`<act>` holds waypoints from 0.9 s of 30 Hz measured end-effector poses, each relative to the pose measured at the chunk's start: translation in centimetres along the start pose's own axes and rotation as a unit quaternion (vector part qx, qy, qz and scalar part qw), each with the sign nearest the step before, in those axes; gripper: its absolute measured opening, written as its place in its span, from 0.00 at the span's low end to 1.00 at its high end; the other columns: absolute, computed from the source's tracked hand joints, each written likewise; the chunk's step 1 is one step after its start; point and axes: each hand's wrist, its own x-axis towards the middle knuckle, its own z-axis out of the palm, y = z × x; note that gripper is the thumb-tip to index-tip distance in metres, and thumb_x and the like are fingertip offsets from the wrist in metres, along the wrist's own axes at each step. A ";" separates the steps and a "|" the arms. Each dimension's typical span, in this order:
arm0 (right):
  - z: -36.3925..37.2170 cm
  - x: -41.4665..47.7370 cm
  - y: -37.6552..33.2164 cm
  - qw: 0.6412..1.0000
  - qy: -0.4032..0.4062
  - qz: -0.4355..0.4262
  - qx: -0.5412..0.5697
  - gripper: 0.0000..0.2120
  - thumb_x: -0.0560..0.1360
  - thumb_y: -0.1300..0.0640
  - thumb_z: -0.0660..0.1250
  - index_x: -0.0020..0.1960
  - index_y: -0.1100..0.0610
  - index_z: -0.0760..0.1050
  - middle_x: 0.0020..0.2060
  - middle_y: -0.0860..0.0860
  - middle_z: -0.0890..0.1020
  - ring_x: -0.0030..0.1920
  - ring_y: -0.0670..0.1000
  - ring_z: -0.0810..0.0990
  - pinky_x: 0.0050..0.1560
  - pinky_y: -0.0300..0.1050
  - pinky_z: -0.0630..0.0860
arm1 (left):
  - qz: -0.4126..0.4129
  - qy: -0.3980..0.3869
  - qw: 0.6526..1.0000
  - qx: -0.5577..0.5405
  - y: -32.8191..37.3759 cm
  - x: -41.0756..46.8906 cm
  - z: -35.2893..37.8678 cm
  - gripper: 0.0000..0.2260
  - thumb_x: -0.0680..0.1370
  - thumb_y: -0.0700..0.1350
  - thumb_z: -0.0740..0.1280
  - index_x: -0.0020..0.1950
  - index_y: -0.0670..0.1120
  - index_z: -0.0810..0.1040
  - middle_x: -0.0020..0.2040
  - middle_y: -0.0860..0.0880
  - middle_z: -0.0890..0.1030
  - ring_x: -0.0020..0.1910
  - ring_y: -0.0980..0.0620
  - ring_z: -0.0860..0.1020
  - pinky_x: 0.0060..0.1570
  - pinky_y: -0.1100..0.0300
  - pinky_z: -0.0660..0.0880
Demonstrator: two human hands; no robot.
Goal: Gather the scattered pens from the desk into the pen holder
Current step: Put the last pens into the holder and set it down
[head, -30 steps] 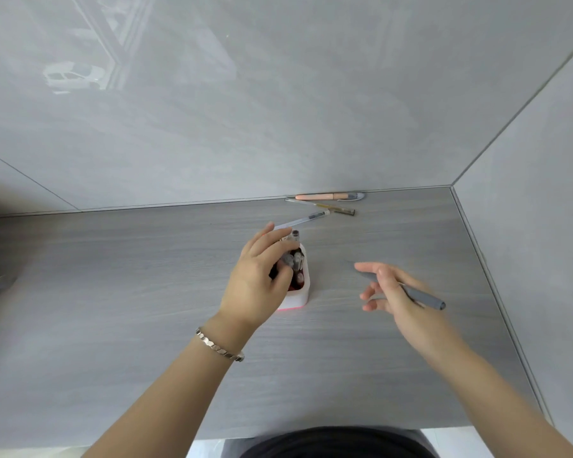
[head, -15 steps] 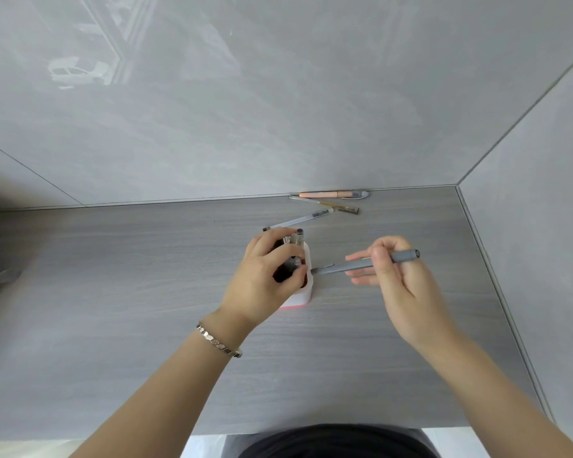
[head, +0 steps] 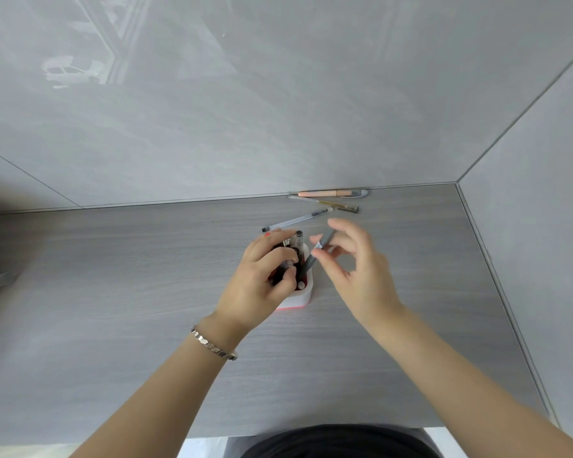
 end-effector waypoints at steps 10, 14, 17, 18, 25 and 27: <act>1.6 -2.3 3.1 0.990 0.043 -0.115 -0.063 0.10 0.74 0.58 0.64 0.48 0.62 0.81 0.42 0.55 0.83 0.44 0.46 0.77 0.49 0.31 0.72 | -0.036 -0.007 0.999 -0.035 -0.1 -0.1 0.0 0.08 0.74 0.46 0.59 0.52 0.53 0.71 0.63 0.56 0.71 0.67 0.59 0.65 0.68 0.62 0.63; 0.8 0.0 2.1 0.998 -0.047 0.026 0.020 0.04 0.68 0.59 0.72 0.42 0.53 0.83 0.34 0.38 0.81 0.38 0.41 0.76 0.41 0.33 0.70 | -0.029 0.003 0.999 -0.035 -0.1 0.0 0.2 0.11 0.74 0.44 0.59 0.55 0.52 0.72 0.62 0.56 0.71 0.66 0.60 0.66 0.69 0.64 0.62; -1.7 2.8 2.8 0.976 -0.140 0.147 0.072 0.11 0.66 0.63 0.73 0.37 0.46 0.81 0.30 0.37 0.83 0.34 0.38 0.78 0.39 0.31 0.71 | -0.035 0.000 0.999 -0.036 -0.2 0.0 0.2 0.09 0.74 0.44 0.58 0.52 0.53 0.72 0.62 0.56 0.70 0.67 0.52 0.66 0.69 0.63 0.62; -2.4 3.9 3.8 0.982 -0.111 0.151 0.040 0.10 0.68 0.64 0.72 0.38 0.48 0.80 0.33 0.40 0.84 0.35 0.37 0.78 0.39 0.31 0.71 | -0.037 0.002 0.999 -0.038 -0.2 0.0 0.2 0.09 0.74 0.44 0.58 0.52 0.53 0.72 0.63 0.56 0.70 0.68 0.51 0.66 0.69 0.62 0.63; -0.4 10.1 11.4 0.922 -0.163 0.195 -0.292 0.27 0.70 0.51 0.69 0.66 0.58 0.66 0.65 0.60 0.70 0.66 0.60 0.66 0.66 0.52 0.65 | -0.040 0.004 0.999 -0.034 0.0 0.1 0.2 0.08 0.74 0.43 0.58 0.51 0.52 0.72 0.61 0.58 0.69 0.66 0.54 0.67 0.67 0.58 0.65; 1.2 10.6 12.0 0.899 -0.219 0.182 -0.333 0.29 0.71 0.47 0.68 0.67 0.58 0.64 0.67 0.58 0.67 0.67 0.61 0.63 0.67 0.55 0.63 | -0.037 0.003 0.999 -0.030 0.0 0.1 0.2 0.08 0.74 0.43 0.59 0.51 0.51 0.72 0.61 0.56 0.70 0.65 0.56 0.66 0.68 0.60 0.64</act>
